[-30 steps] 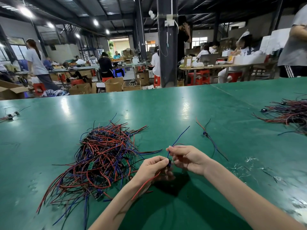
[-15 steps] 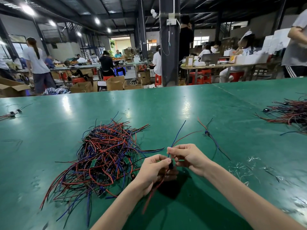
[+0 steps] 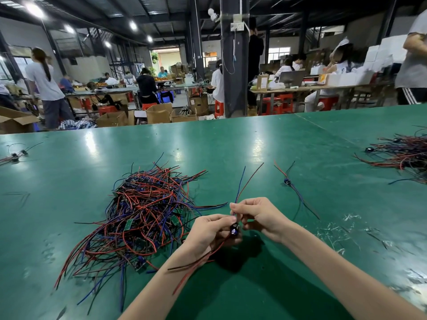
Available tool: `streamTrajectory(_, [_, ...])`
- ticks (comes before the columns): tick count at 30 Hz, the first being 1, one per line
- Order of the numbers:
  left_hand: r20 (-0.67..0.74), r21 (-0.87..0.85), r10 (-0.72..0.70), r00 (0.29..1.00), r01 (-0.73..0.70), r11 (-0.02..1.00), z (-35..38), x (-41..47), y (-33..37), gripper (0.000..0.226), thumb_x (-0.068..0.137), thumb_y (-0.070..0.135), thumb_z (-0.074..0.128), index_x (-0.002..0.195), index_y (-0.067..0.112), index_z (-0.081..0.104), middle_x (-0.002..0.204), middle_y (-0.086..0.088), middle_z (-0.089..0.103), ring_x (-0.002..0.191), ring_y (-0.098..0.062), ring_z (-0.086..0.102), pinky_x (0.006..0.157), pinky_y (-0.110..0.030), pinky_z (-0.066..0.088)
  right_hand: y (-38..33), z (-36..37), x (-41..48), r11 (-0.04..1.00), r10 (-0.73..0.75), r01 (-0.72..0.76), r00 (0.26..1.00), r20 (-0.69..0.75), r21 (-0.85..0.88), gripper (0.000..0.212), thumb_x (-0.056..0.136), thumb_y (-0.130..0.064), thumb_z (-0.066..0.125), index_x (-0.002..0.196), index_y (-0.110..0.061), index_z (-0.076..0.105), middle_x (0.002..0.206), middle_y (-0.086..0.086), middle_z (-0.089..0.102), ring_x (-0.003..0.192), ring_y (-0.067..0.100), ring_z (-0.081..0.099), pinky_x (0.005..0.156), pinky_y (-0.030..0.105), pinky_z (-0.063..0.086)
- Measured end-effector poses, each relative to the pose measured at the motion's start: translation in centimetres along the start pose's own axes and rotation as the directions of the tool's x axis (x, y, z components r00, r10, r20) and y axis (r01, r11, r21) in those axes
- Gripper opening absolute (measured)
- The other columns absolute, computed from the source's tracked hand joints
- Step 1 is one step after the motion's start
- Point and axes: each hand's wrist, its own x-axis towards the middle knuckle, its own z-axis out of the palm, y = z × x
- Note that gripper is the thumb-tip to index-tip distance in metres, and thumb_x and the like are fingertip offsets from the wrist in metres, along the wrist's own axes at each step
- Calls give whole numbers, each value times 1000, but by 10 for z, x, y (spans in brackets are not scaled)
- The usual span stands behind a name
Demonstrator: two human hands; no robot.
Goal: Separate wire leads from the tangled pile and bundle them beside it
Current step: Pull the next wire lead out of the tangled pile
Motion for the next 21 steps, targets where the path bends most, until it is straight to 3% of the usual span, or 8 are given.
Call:
streamTrajectory(4, [23,77,18,1000,-20,997,0,1,-3,9,87,-4,59,78,-6,62,47,-5,50,36,-6,47,44,-25,53,2,3,1,999,29,-30,1000,9,35,23,79,-18,73,60,-9,67,57,6,53,50,13,47,51,22,41])
streamTrajectory(7, [22,109,29,999,-31,994,1,1,-6,7,84,-1,63,80,-6,64,62,-13,51,47,-14,49,49,-28,55,3,1,2,994,60,-60,998,-3,93,21,80,-14,71,61,-6,66,52,3,51,43,9,46,45,18,42])
streamTrajectory(9, [16,75,20,1000,-22,997,2,1,-8,7,83,1,65,81,-5,67,72,-17,50,55,-21,52,52,-31,56,2,1,3,989,71,-71,997,-1,133,17,74,-15,73,62,-5,66,51,1,52,41,7,45,44,16,41])
streamTrajectory(12, [36,-1,3,999,-3,1000,2,2,-8,9,85,1,63,82,-2,70,62,-12,51,46,-16,55,52,-34,57,2,1,4,979,66,-66,998,7,194,16,65,-19,75,60,-5,67,51,2,52,41,7,45,43,15,42])
streamTrajectory(15, [65,-28,-7,998,9,1000,1,1,-6,11,88,0,58,86,-3,69,62,-13,65,47,-17,63,54,-35,59,3,0,5,985,44,-42,999,-11,165,17,64,-22,77,61,-7,68,54,1,54,42,7,46,42,16,39])
streamTrajectory(21, [74,-79,-7,997,13,997,-2,1,-2,13,91,-2,52,87,-7,64,64,-16,67,53,-22,67,55,-35,59,3,-1,5,985,3,6,998,-56,171,20,68,-21,75,70,-3,68,57,1,55,46,8,43,42,17,40])
